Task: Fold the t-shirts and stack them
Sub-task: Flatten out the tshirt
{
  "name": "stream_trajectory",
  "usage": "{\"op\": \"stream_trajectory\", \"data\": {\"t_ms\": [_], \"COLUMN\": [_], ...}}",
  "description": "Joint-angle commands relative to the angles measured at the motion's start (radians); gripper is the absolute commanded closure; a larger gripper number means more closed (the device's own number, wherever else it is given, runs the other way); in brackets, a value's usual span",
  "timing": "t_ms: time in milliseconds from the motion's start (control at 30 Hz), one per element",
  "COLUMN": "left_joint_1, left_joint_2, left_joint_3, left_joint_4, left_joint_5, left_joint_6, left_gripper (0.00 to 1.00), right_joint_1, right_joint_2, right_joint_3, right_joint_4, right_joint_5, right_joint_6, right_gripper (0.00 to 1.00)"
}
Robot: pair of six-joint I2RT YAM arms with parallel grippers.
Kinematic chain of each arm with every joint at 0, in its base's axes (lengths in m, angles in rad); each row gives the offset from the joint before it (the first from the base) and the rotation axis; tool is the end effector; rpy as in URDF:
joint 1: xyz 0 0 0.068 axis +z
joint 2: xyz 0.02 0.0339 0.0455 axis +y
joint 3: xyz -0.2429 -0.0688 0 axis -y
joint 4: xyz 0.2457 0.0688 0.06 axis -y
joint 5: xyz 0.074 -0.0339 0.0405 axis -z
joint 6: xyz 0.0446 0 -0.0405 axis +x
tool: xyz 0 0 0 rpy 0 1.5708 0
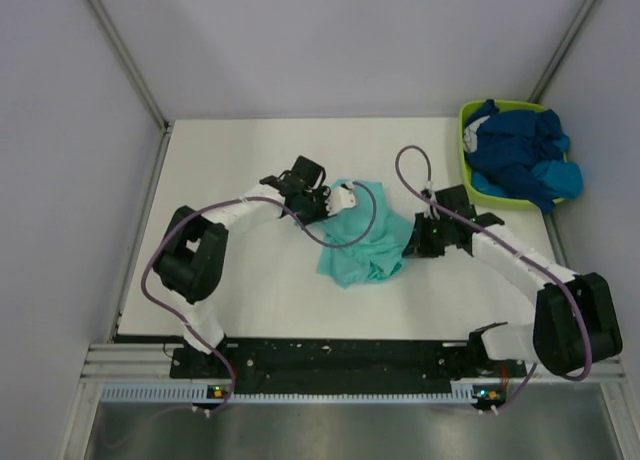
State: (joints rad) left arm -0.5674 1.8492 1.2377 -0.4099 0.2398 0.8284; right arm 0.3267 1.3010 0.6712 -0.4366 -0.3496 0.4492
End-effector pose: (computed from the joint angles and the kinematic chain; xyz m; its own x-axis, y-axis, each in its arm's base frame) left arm 0.3178 -0.2151 0.1551 -0.0245 0.8644 -0.5023 0.9536 0.1710 0.2478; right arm 0.2273 0.0931 0.1499 -0.9459 0.1102 -0.3051 -0.0528 0.8757 0.4800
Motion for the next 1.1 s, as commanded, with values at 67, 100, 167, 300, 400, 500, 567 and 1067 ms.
{"op": "stream_trajectory", "data": {"t_ms": [67, 100, 167, 300, 400, 500, 567, 1067], "left_joint_1": [0.105, 0.13, 0.179, 0.264, 0.29, 0.294, 0.296, 0.406], "left_joint_2": [-0.303, -0.349, -0.434, -0.603, -0.697, -0.772, -0.81, -0.785], "left_joint_3": [0.233, 0.256, 0.298, 0.345, 0.387, 0.42, 0.436, -0.161], "left_joint_4": [-0.237, -0.266, -0.32, -0.424, -0.519, -0.616, -0.679, -0.573], "left_joint_5": [-0.033, -0.031, -0.042, -0.063, -0.102, -0.117, -0.12, -0.214], "left_joint_6": [-0.213, -0.233, -0.264, -0.284, -0.295, -0.314, -0.331, -0.195], "left_gripper": [1.0, 1.0, 1.0, 1.0, 1.0, 1.0, 1.0, 0.35], "right_joint_1": [-0.071, -0.075, -0.08, -0.081, -0.081, -0.08, -0.08, -0.028], "right_joint_2": [-0.126, -0.141, -0.18, -0.239, -0.291, -0.356, -0.397, -0.096], "right_joint_3": [0.414, 0.471, 0.577, 0.763, 0.833, 0.867, 0.878, 0.616], "right_joint_4": [-0.203, -0.232, -0.278, -0.33, -0.35, -0.36, -0.36, -0.165], "right_joint_5": [0.202, 0.23, 0.268, 0.282, 0.249, 0.187, 0.124, 0.051], "right_joint_6": [-0.184, -0.207, -0.242, -0.302, -0.333, -0.354, -0.371, -0.303], "right_gripper": [1.0, 1.0, 1.0, 1.0, 1.0, 1.0, 1.0, 1.0]}}
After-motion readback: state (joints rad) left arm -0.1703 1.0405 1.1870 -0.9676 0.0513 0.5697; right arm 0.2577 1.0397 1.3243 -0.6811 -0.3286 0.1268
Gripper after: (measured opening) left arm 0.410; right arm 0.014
